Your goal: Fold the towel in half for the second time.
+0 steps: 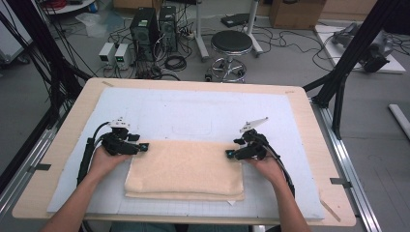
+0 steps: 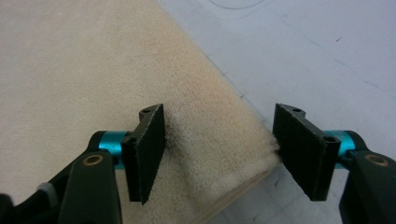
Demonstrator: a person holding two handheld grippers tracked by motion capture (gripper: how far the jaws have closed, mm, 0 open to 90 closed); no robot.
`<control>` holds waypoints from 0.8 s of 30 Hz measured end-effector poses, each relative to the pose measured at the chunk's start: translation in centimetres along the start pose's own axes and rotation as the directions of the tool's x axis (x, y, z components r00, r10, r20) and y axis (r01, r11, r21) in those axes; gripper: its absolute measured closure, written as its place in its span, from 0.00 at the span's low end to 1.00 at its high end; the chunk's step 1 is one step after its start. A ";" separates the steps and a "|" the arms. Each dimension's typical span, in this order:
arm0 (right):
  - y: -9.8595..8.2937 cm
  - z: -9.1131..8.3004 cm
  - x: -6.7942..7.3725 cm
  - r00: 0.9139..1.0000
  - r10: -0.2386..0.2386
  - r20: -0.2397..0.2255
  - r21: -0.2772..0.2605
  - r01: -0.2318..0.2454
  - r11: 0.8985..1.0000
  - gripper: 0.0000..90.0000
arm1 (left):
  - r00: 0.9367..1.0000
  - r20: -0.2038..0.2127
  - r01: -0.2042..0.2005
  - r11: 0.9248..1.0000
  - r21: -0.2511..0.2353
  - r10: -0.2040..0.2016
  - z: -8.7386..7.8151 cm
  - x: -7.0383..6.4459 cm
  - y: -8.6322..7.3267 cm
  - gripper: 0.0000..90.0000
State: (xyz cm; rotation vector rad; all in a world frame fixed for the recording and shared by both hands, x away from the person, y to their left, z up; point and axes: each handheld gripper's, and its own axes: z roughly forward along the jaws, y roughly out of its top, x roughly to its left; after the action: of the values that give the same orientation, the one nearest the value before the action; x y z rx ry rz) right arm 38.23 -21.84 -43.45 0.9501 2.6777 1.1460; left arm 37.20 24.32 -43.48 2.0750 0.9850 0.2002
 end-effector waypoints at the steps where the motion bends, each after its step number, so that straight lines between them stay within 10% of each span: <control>1: 0.0 0.0 -0.1 1.000 0.001 -0.011 -0.001 -0.001 1.000 0.42 | 1.000 0.005 0.003 1.000 0.008 -0.003 0.1 0.0 0.0 0.47; 11: -0.1 -0.1 0.3 0.998 0.000 -0.060 0.015 0.001 1.000 0.74 | 0.999 0.038 -0.013 1.000 0.011 0.012 0.1 -0.2 -0.2 0.71; 17: 0.3 -0.8 1.7 0.994 -0.110 0.010 0.011 0.110 0.994 0.84 | 0.992 -0.076 -0.102 0.994 -0.027 0.100 -0.3 -1.3 0.5 0.84; 24: 3.6 -2.4 0.8 0.982 -0.143 0.122 -0.037 0.149 0.988 0.84 | 0.987 -0.157 -0.061 0.993 -0.101 0.044 0.0 -0.4 3.6 0.85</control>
State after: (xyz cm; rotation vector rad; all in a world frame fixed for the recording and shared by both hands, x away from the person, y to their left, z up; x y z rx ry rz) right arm 38.74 -21.03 -39.12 0.7741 2.5666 1.0799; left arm 38.99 22.75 -40.79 2.0127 0.9900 0.4370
